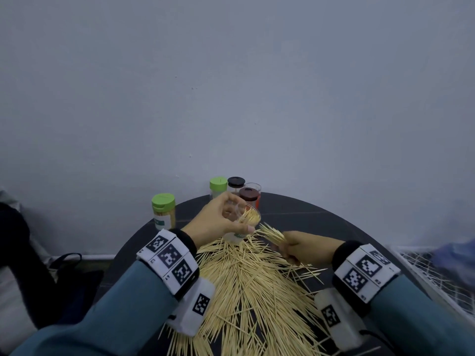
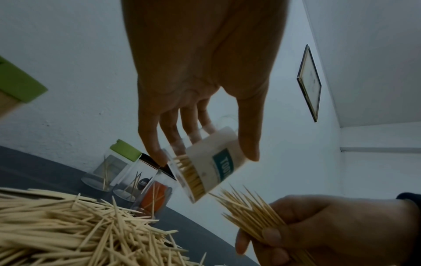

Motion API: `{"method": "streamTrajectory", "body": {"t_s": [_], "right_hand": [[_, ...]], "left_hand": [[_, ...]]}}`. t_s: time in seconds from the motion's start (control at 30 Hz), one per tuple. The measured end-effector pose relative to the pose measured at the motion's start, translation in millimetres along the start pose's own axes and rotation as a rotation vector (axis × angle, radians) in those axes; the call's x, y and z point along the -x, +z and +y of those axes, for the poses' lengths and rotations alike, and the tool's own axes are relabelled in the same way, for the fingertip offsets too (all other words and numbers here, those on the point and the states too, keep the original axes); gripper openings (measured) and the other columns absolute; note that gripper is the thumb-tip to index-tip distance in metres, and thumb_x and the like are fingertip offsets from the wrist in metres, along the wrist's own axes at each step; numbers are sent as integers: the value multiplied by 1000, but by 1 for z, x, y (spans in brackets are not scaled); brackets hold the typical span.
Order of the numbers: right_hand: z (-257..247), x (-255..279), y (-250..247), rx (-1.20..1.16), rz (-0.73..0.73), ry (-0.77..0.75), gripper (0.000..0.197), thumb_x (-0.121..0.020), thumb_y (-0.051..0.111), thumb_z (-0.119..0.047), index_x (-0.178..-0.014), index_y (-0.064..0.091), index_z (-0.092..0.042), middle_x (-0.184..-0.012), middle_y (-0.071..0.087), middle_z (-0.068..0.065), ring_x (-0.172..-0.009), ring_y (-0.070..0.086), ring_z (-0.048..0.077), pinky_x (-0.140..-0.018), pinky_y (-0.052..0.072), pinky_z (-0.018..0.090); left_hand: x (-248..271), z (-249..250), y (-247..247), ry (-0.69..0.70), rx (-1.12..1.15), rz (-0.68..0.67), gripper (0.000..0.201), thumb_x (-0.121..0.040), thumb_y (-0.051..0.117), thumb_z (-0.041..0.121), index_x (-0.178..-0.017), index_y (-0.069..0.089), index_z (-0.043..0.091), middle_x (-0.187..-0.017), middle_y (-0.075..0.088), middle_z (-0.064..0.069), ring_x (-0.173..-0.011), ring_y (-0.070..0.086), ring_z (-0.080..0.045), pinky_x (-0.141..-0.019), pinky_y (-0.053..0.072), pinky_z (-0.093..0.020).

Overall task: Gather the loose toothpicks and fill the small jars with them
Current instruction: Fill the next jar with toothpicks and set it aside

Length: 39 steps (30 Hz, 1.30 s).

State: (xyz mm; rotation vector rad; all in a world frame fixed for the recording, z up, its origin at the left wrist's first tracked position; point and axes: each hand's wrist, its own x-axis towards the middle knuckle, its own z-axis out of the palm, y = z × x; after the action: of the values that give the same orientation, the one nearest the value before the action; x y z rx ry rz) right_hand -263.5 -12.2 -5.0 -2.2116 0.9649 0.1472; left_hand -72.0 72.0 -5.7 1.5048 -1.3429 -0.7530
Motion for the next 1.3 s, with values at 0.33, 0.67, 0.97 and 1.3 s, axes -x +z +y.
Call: {"method": "streamTrajectory", "body": {"t_s": [0.33, 0.67, 0.97, 1.3], "right_hand": [[7, -7, -5, -384, 136, -83, 21, -102, 33, -16, -82, 40, -18, -68, 43, -3, -53, 40, 5, -50, 38, 14], [-29, -3, -13, -1119, 435, -571, 21, -101, 26, -11, -87, 41, -12, -65, 48, 0, -60, 59, 12, -58, 48, 20], [-42, -8, 19, -899, 489, -534, 28, -102, 29, -18, -116, 47, -3, -100, 68, -3, -89, 64, -5, -75, 46, 11], [-38, -11, 25, -854, 350, -391, 26, -97, 44, -18, -120, 55, -18, -117, 57, -14, -100, 54, -9, -83, 45, 6]], "left_hand": [[4, 5, 3, -24, -77, -11, 53, -66, 83, 23, -111, 54, 23, -113, 61, -1, -102, 58, -12, -79, 46, -18], [15, 19, 15, -47, -145, -166, 54, -75, 74, 33, -116, 47, 12, -93, 55, 5, -83, 53, -5, -74, 43, -17], [16, 22, 23, -118, 0, -273, 55, -87, 63, 21, -129, 29, 12, -103, 54, 8, -97, 54, -1, -83, 46, -14], [15, 22, 20, -100, 74, -218, 57, -88, 61, 11, -134, 26, 12, -111, 53, 6, -99, 53, 2, -79, 47, -10]]}}
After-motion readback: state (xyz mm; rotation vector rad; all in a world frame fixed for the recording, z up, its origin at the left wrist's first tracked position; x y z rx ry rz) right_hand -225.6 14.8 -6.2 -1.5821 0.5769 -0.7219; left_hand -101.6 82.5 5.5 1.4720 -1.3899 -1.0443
